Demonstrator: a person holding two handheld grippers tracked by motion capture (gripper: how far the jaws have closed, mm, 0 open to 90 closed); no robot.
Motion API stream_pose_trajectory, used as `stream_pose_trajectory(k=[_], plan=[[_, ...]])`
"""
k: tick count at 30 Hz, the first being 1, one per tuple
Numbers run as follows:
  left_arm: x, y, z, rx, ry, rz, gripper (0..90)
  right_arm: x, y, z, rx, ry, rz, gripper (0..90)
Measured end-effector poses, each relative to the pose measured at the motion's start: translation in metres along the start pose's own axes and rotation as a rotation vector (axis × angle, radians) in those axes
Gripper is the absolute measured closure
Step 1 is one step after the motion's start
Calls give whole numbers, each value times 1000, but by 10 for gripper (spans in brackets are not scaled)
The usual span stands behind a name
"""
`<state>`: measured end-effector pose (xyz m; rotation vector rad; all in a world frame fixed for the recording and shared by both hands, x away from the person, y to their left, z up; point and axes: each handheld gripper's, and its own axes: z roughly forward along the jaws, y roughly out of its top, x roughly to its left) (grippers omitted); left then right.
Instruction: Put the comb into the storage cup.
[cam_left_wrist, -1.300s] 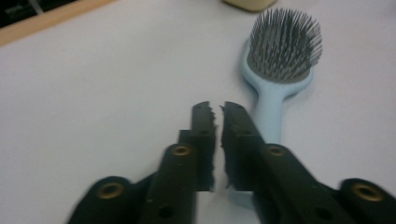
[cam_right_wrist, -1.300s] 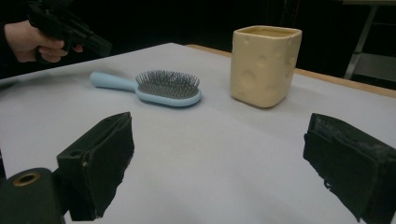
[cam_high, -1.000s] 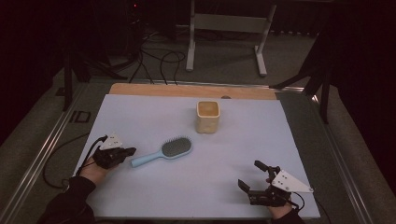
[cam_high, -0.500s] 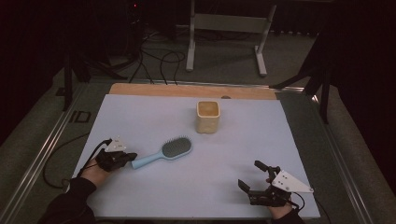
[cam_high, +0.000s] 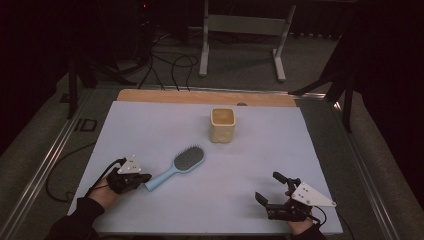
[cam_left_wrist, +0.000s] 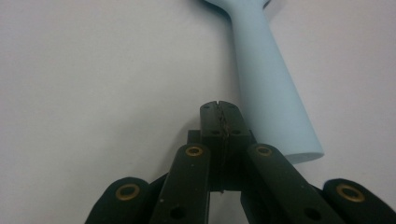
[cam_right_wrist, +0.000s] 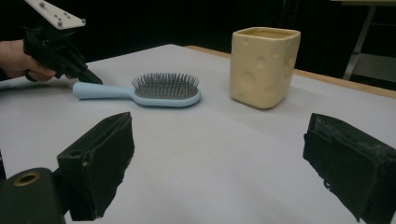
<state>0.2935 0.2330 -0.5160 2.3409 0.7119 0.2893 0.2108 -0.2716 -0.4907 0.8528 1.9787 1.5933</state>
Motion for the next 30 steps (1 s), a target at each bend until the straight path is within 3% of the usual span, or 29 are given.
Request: stream_pose_trajectory(k=[14, 23, 26, 30], plan=[[-23, 10, -2, 30, -41, 74, 900, 0, -1, 1, 7, 3, 4, 88], [-32, 10, -1, 36, -71, 88, 900, 0, -1, 1, 9, 2, 8, 88], [-33, 10, -2, 30, -54, 90, 900, 0, -1, 1, 10, 1, 8, 88], [-30, 13, -10, -7, -33, 57, 900, 0, 0, 1, 10, -1, 7, 88]])
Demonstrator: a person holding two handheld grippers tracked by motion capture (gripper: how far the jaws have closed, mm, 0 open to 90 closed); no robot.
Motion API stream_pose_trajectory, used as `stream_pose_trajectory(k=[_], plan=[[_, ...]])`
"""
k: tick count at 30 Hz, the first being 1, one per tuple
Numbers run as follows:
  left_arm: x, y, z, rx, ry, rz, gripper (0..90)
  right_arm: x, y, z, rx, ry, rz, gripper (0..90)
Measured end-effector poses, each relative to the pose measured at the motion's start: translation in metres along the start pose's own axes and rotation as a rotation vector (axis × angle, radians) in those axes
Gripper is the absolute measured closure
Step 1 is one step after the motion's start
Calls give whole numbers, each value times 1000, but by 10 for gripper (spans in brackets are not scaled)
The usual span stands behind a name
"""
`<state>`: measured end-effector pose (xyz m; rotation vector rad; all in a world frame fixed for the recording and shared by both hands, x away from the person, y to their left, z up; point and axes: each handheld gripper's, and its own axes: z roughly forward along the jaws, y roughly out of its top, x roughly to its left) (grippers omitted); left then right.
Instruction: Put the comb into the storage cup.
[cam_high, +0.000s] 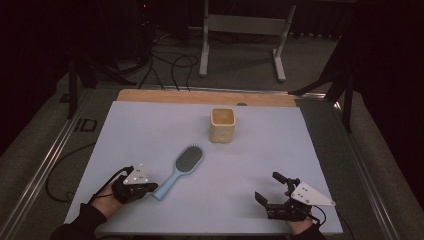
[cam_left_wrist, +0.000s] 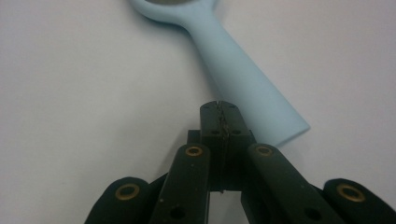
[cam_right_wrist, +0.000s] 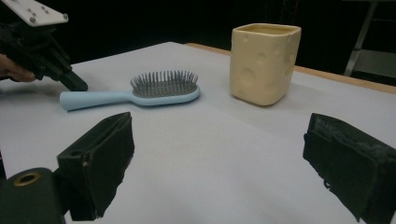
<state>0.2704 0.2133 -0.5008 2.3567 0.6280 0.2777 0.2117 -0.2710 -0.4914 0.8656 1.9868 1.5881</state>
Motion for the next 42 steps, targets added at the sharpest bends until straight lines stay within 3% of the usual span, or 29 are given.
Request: stream_pose_trajectory(k=[9, 13, 15, 21, 26, 31, 33, 38, 40, 42], plan=[[2, 12, -20, -59, 73, -75, 900, 0, 0, 0, 0, -1, 2, 88], [-1, 18, -24, -68, 76, -99, 900, 1, 0, 0, 2, 2, 4, 88], [-2, 21, -25, -65, 100, -124, 882, 1, 0, 0, 0, 2, 3, 88], [-10, 33, -26, -40, 107, -169, 676, 1, 0, 0, 3, 3, 4, 88], [-15, 44, -31, -61, 127, -168, 515, 1, 0, 0, 2, 1, 1, 88], [-17, 53, -32, -34, 123, -180, 253, 1, 0, 1, -1, 3, -2, 88], [-19, 55, -31, -29, 125, -183, 221, 1, 0, 1, -1, 3, -2, 88], [-24, 63, -26, -2, 92, -195, 39, 1, 0, 1, 1, 4, 0, 88], [-25, 66, -26, -14, 69, -205, 4, 1, 0, 1, 2, 4, -2, 88], [-27, 70, -25, -8, 86, -205, 4, 1, 0, 1, 2, 6, 1, 88]])
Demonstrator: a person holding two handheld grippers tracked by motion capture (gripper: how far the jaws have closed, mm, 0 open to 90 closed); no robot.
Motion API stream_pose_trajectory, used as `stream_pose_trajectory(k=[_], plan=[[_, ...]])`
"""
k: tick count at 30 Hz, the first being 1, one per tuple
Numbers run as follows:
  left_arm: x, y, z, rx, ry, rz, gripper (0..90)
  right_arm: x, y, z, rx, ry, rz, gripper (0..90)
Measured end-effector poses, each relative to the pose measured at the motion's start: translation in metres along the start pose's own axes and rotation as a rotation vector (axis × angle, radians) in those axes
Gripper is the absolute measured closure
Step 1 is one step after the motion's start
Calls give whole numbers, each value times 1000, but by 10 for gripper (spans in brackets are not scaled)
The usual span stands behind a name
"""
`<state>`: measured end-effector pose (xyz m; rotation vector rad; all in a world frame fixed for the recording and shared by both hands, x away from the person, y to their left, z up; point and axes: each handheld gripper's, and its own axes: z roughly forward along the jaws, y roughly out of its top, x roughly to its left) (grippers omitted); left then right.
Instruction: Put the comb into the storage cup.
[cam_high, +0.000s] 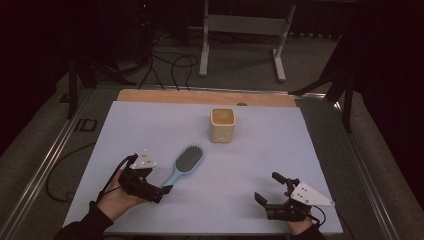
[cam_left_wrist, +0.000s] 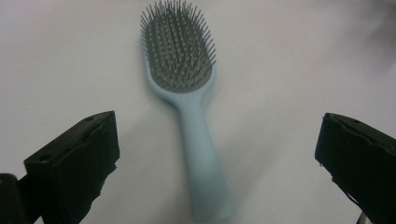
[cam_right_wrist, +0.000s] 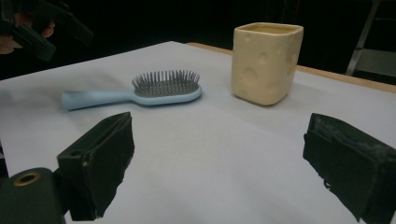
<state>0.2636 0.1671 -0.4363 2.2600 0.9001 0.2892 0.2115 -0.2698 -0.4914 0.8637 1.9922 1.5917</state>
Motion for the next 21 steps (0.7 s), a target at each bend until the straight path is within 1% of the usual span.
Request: stream_pose_trajectory(k=[2, 3, 4, 5, 6, 8, 9, 12, 13, 15, 17, 19, 21], plan=[[-2, 4, 0, 0, 0, -13, 4, 0, 0, 0, 0, 0, 1, 88], [-3, 6, 1, 4, 26, -17, 3, 0, 0, 0, 1, 0, -1, 88], [-3, 8, 1, 8, 27, -26, 4, 0, 0, 0, 1, 1, -1, 88], [-3, 10, 2, 12, 26, -47, 4, 0, 0, 0, 1, 2, -1, 88], [-2, 12, 2, 17, 45, -62, 4, 0, 0, 0, 0, 3, 1, 88], [-2, 13, 2, 22, 52, -67, 5, 0, 0, 0, 0, 3, 1, 88], [-2, 18, 4, 23, 79, -87, 5, 0, 0, 0, 0, 2, 0, 88], [-1, 23, 7, 41, 82, -98, 7, 0, 0, 0, -1, 4, 0, 88], [-1, 24, 9, 53, 77, -105, 7, 0, 0, 0, -1, 5, 5, 88], [0, 26, 14, 70, 83, -119, 7, 0, 0, 0, -2, 5, 0, 88], [2, 27, 19, 86, 73, -139, 7, 0, 0, 0, -1, 5, 3, 88], [3, 27, 24, 104, 52, -141, 7, 0, 0, 0, -2, 7, 8, 88], [5, 28, 29, 118, 44, -151, 6, 0, 0, 0, -2, 6, 4, 88]])
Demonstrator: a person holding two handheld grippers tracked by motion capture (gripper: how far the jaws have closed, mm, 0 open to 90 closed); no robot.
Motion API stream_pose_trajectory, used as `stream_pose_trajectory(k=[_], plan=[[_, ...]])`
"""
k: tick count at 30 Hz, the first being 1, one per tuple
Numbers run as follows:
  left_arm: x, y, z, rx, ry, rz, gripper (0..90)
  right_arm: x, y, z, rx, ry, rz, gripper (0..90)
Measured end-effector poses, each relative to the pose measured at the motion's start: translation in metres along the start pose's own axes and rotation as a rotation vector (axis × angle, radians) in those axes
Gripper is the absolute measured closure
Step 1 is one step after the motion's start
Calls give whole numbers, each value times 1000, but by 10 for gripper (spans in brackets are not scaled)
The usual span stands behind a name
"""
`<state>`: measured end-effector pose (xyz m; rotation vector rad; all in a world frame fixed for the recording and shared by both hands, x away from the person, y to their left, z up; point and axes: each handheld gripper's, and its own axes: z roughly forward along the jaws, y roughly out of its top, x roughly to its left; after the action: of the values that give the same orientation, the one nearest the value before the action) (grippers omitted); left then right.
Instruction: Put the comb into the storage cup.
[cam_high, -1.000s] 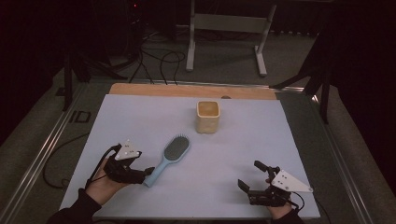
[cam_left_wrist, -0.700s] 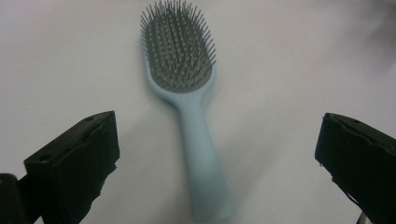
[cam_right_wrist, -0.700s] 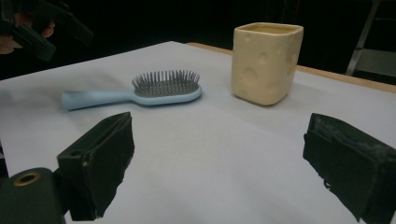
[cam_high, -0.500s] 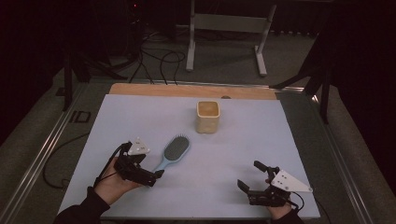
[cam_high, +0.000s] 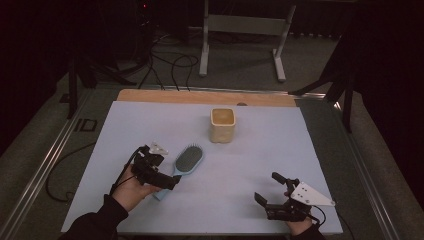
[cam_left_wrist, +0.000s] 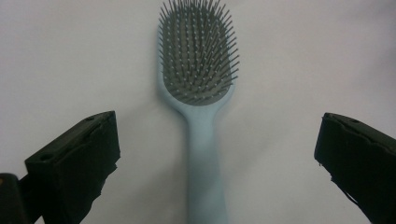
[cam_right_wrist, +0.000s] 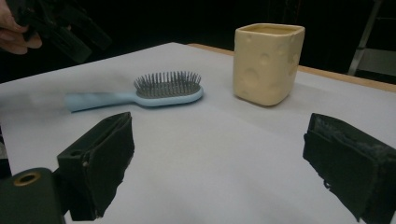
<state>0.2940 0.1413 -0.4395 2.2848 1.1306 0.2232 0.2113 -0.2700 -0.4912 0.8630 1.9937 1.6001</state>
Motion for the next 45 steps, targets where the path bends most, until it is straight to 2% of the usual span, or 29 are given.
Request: stream_pose_trajectory(k=[10, 17, 20, 23, 31, 35, 36, 39, 42, 45], plan=[[6, 3, 22, 75, -20, -31, 7, 0, 0, 0, 3, -1, -1, 88], [8, 7, 37, 147, -47, -37, 13, 2, 1, 0, 4, 0, 3, 88], [7, 9, 42, 177, -40, -26, 23, 2, 0, 0, 9, -2, 2, 88], [6, 11, 47, 200, -26, -19, 59, 2, 0, 0, 7, -1, 6, 88], [5, 14, 57, 253, 17, -19, 223, 1, 1, 0, 9, -2, 7, 88], [6, 14, 60, 264, 25, -9, 366, 1, 0, 0, 10, -2, 7, 88], [7, 14, 62, 270, 27, -9, 366, 1, 0, 0, 10, -2, 6, 88], [7, 15, 64, 275, 32, -11, 455, 1, 0, 0, 10, -3, 6, 88], [7, 16, 66, 282, 41, -16, 486, 1, 0, 0, 10, -3, 7, 88], [6, 16, 68, 295, 32, -15, 539, 1, 0, 0, 11, -2, 7, 88]])
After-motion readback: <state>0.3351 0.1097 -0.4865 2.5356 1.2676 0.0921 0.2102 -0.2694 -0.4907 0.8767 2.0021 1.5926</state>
